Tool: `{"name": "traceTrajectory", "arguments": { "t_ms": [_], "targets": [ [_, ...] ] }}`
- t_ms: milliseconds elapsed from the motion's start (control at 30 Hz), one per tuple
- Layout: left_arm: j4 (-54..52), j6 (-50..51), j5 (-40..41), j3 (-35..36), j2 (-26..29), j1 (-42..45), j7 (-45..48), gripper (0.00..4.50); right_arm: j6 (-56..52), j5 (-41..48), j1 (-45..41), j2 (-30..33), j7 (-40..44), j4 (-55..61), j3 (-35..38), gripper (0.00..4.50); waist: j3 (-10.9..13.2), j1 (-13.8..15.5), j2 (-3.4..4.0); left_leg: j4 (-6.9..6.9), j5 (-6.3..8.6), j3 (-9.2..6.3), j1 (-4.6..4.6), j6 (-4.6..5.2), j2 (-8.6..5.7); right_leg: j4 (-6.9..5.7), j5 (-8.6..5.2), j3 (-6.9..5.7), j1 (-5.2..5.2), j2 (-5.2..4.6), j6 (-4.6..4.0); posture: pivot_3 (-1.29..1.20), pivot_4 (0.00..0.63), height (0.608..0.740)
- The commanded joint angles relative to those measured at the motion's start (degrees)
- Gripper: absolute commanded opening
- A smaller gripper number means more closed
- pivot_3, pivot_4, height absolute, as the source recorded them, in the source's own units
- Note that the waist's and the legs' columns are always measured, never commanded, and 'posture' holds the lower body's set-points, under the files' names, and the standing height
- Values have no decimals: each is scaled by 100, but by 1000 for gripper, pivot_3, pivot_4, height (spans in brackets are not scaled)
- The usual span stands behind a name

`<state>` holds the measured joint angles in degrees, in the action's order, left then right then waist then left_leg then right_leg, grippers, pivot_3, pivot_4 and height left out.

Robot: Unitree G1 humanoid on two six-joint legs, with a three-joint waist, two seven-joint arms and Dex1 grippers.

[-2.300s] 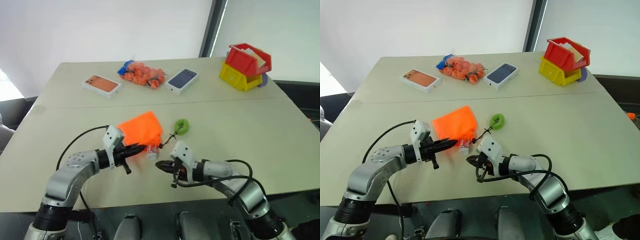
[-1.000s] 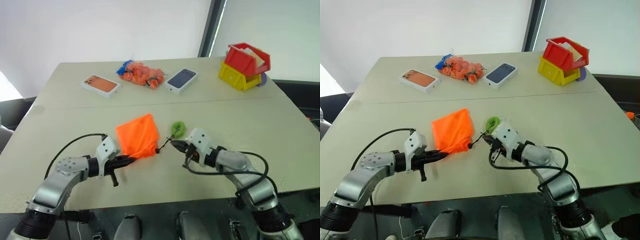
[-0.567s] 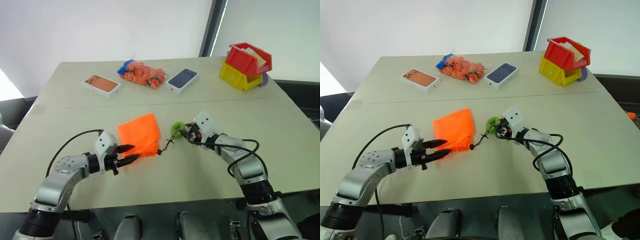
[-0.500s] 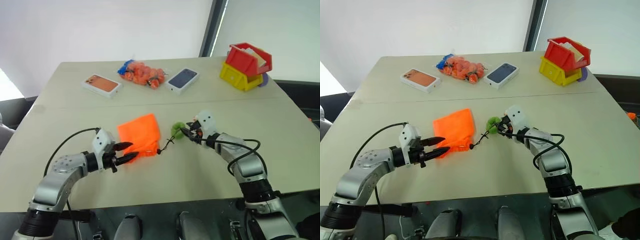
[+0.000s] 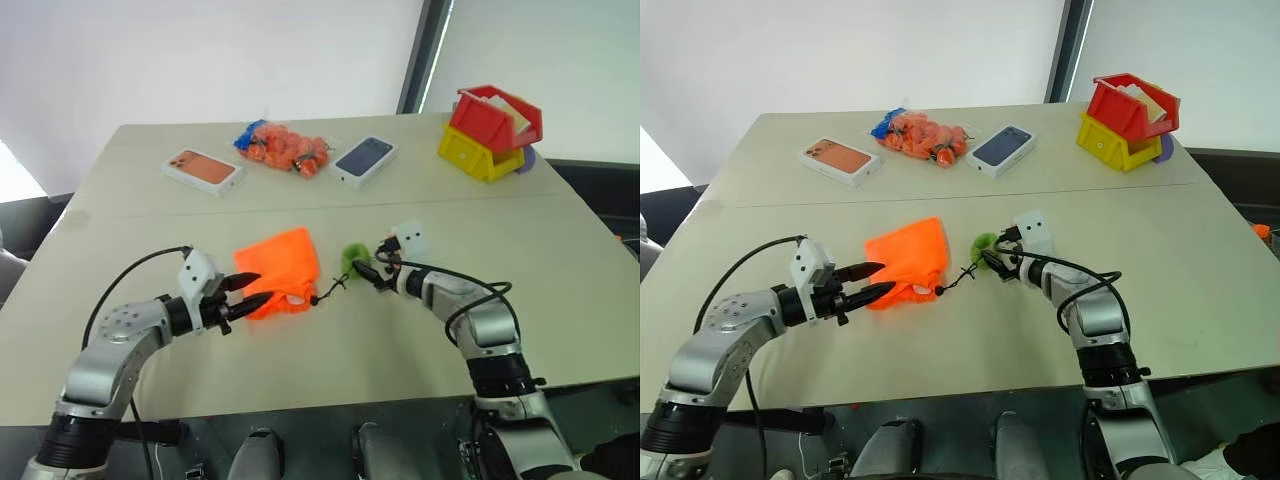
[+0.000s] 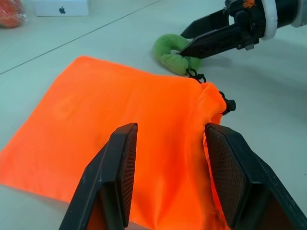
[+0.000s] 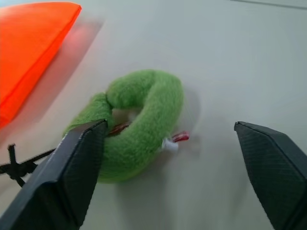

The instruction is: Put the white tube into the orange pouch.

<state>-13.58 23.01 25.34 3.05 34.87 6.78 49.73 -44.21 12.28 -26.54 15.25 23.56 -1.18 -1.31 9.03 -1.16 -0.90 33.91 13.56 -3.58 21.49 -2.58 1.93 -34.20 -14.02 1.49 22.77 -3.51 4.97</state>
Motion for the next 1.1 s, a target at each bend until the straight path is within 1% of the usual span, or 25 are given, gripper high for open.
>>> {"name": "traceTrajectory", "arguments": {
  "t_ms": [33,67,100,167,333,367,500,600,767,933,967,1000,1067,1100],
  "targets": [
    [-1,-193,-76,0,4,68,24,2347,-87,69,-99,-107,-46,71,-27,4110,0,1,0,0,0,0,0,0,0,0,0,0,0,0,0,0,150,740],
    [21,-223,-113,-17,4,62,33,2347,-67,49,-98,-132,-56,16,-51,4110,0,0,0,0,0,0,0,0,0,0,0,0,0,0,0,0,150,740],
    [35,-249,-143,-33,1,54,39,2347,-44,33,-101,-150,-72,-27,-58,3884,0,0,0,0,0,0,0,0,0,0,0,0,0,0,0,0,150,740],
    [42,-289,-178,-48,-11,35,40,2347,-28,60,-71,-165,-52,18,-56,3263,0,0,0,0,0,0,0,0,0,0,0,0,0,0,0,0,150,740],
    [71,-344,-209,-23,-59,13,-18,2347,-33,96,42,-107,-41,282,-26,673,-1,3,0,0,0,0,0,0,0,1,0,0,-1,-1,0,0,150,740],
    [83,-351,-211,-14,-68,13,-24,2347,-22,112,64,-99,-39,338,1,53,0,8,0,0,0,0,0,0,0,1,0,0,-1,-1,0,0,150,740],
    [190,-335,-151,82,-157,75,-91,2347,105,352,200,-106,26,785,282,16,0,17,1,0,0,0,1,0,0,1,0,0,-1,-1,0,0,150,740],
    [291,-223,-20,168,-226,178,-110,2347,135,783,326,-161,92,1268,668,16,0,15,1,0,0,0,2,0,0,0,0,0,0,-1,1,0,150,740],
    [468,-6,245,266,-266,418,-71,2347,51,1401,645,-153,152,1998,1099,16,0,14,1,0,0,-1,0,0,0,1,-1,-1,-1,0,3,0,150,740],
    [860,351,580,175,-251,902,308,2347,120,1740,862,-132,202,2298,1143,16,0,8,1,2,0,-2,1,0,0,1,-7,-1,-2,0,13,0,150,740],
    [893,485,670,123,-197,1024,469,2859,150,1767,877,-114,208,2314,1127,0,0,-1,1,2,0,-1,0,0,0,1,-8,0,-2,0,15,0,150,740],
    [920,603,748,82,-150,1136,621,3156,177,1791,887,-102,210,2321,1113,0,0,2,0,2,0,-1,0,0,0,1,-8,0,-2,0,14,0,150,740],
    [945,868,909,59,-67,1301,829,4169,212,1819,898,-87,198,2318,1094,0,1,0,1,2,0,-2,0,0,0,1,-8,-1,-1,2,14,0,150,740],
    [935,1136,1089,68,21,1401,988,4441,229,1827,906,-77,193,2314,1081,0,1,0,1,1,0,-2,1,0,0,1,-5,-1,-1,2,10,0,150,740]
  ]
}}
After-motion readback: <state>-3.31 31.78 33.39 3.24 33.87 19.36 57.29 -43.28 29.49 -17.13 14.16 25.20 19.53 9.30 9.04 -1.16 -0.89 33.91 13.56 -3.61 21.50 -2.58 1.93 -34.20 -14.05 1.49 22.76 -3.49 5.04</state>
